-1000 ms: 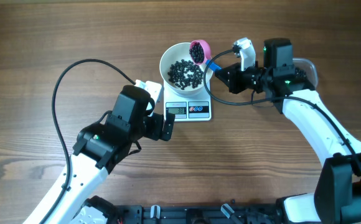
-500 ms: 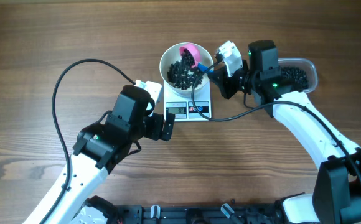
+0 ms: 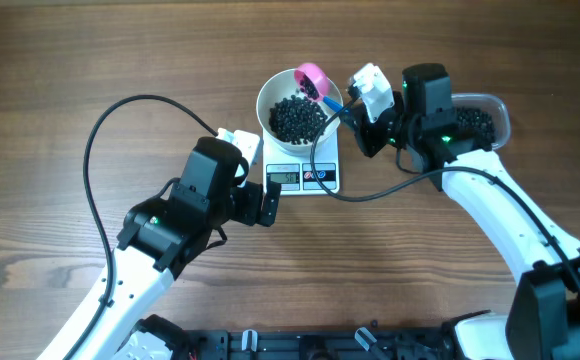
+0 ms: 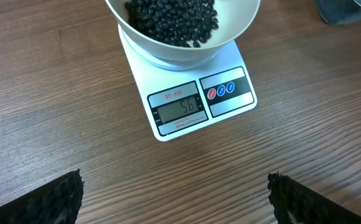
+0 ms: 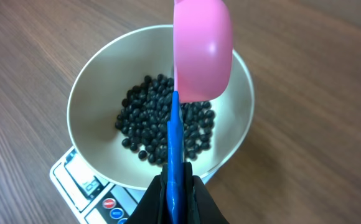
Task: Scoop item into bowl and weigh 150g on scale
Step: 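Tilt the scoop with the right gripper to pour beans into the bowl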
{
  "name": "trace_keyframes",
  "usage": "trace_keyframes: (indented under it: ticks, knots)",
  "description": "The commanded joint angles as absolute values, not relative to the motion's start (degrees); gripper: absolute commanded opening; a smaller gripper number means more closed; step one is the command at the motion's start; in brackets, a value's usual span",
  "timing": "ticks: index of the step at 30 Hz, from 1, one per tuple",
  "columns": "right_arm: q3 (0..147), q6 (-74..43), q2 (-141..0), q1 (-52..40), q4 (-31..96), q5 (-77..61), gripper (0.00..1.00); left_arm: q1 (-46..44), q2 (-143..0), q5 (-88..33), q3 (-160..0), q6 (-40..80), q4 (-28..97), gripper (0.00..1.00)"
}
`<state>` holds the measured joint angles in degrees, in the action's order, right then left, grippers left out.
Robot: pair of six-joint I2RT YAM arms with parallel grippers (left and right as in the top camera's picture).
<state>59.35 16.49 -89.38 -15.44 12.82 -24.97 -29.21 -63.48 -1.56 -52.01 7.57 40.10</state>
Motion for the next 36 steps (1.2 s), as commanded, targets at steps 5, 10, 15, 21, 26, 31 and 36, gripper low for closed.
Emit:
trace_keyframes:
  ticks: [5, 10, 15, 21, 26, 31, 36]
  knots:
    - [59.7, 22.1, -86.3, -15.6, 13.1, -21.5, 0.04, -29.5, -63.5, -1.2, -52.2, 6.4, 40.1, 1.00]
    - [59.7, 26.3, -85.5, -15.6, 13.3, -21.2, 0.04, -29.5, -63.5, -1.2, -52.2, 6.4, 40.1, 1.00]
    - [59.7, 26.2, -85.0, -15.6, 13.4, -21.2, 0.04, -29.5, -63.5, -1.2, -52.2, 6.4, 40.1, 1.00]
    - [59.7, 30.7, -84.5, -17.0, 13.3, -21.6, 0.04, -29.5, -63.5, -1.2, -52.2, 6.4, 40.1, 1.00]
    - [59.7, 34.5, -84.5, -20.9, 13.2, -16.8, 0.04, -29.5, -63.5, -1.2, -52.2, 6.4, 40.1, 1.00]
    - [59.7, 34.5, -84.5, -22.0, 12.0, -13.0, 0.04, -29.5, -63.5, -1.2, -52.2, 6.4, 40.1, 1.00]
    - [59.7, 34.2, -84.5, -22.0, 11.9, -13.1, 0.04, -29.5, -63.5, -1.2, -52.2, 6.4, 40.1, 1.00]
